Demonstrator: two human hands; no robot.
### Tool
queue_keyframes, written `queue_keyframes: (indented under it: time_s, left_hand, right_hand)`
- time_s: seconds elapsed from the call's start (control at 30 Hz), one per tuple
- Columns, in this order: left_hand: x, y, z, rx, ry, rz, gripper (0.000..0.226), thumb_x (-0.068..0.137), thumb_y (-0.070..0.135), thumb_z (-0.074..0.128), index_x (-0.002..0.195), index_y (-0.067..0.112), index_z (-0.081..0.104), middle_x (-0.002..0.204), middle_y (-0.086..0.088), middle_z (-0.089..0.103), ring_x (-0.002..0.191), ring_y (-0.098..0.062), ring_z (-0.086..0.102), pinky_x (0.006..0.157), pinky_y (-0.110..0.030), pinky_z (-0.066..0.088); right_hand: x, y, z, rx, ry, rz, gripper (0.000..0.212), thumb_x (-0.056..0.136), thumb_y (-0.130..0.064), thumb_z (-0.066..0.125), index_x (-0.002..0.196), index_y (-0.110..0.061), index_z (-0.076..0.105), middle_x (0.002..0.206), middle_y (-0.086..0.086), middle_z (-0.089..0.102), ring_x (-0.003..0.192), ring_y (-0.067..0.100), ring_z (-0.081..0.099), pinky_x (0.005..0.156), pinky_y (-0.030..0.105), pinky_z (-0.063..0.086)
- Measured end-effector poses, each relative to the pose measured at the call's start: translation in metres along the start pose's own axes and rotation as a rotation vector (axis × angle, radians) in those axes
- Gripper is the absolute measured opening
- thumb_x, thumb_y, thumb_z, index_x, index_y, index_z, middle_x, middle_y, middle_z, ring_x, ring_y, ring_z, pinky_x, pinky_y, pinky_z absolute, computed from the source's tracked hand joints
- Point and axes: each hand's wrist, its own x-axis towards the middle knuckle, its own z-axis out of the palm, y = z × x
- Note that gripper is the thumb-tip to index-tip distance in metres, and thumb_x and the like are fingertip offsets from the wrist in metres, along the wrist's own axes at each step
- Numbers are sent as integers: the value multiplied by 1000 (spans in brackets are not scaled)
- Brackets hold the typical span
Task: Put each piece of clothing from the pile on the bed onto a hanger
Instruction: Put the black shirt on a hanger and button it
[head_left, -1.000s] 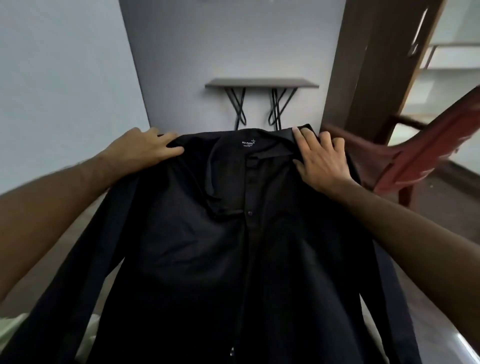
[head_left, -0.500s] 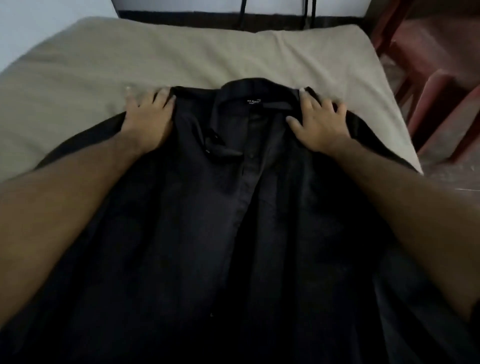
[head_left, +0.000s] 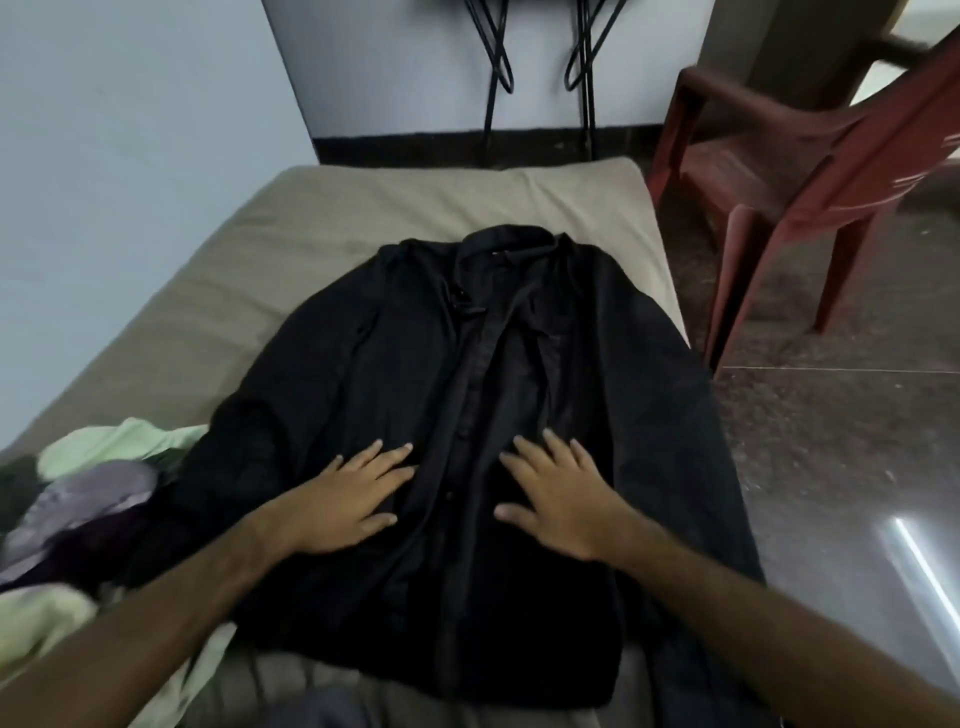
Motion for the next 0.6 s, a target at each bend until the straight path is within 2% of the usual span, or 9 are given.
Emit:
queue_keyframes:
  time_s: [0.07,0.13,0.2,0.27,0.33,0.4,0.47,0.53,0.6]
  left_hand:
    - [-32,6,3,-18,-45,-14,87,88,77,30,159,36,2,164,17,-15,153,-18,-11,124,-49,16]
    - [-61,11,8,-57,-75,-23,100,80,84,37,158,37,-3,166,11,-12,155,-22,-4,124,-43,17]
    - [-87,16,15,-59,-84,-2,109,77,84,51,157,40,-10,167,8,-9,154,-21,5,123,-40,20]
    - [-106,19,23,31,-66,25,115,74,82,59,153,47,-17,167,8,-6,152,-21,15,120,-42,28]
    - [-117,16,31,171,-28,11,114,78,70,64,152,48,-20,168,6,-4,148,-25,27,115,-44,36]
    - [-126,16,36,264,-5,-27,100,87,53,62,156,42,-10,168,-1,4,142,-27,38,111,-42,41]
    - [-134,22,40,343,43,-35,81,93,33,53,158,36,6,161,-6,25,131,-29,49,104,-41,44]
    - [-141,26,41,439,111,-53,69,93,16,47,155,31,22,141,-3,46,117,-25,56,96,-39,46]
    - [-146,24,43,515,178,-47,57,93,9,47,146,28,36,124,2,56,111,-21,58,93,-36,44]
  right_hand:
    - [-51,-30,17,33,-25,-88,97,83,-87,1,160,-30,16,169,-4,5,155,26,3,124,54,6]
    - [-94,-46,35,-18,41,-155,89,89,-84,10,158,-29,25,167,-3,15,152,26,19,121,52,22]
    - [-122,-49,47,-130,137,-180,78,95,-77,27,152,-25,39,156,-1,38,135,25,45,104,46,44]
    - [-138,-45,54,-251,197,-182,67,89,-61,52,144,-23,49,136,0,52,112,23,57,84,38,52]
    - [-147,-41,54,-325,264,-167,60,76,-36,72,132,-23,55,115,-1,55,93,21,58,69,34,51]
    - [-153,-38,48,-342,285,-140,55,69,-18,78,119,-24,56,102,-1,54,83,21,57,60,33,50]
    - [-161,-33,41,-320,252,-102,47,73,-10,75,113,-23,54,101,-1,53,86,23,56,59,36,49]
    - [-170,-26,33,-333,204,-92,40,74,-6,70,108,-21,55,100,1,55,90,26,57,59,37,47]
    - [-183,-19,21,-379,166,-62,34,74,-7,67,104,-21,57,99,1,60,92,27,60,62,37,43]
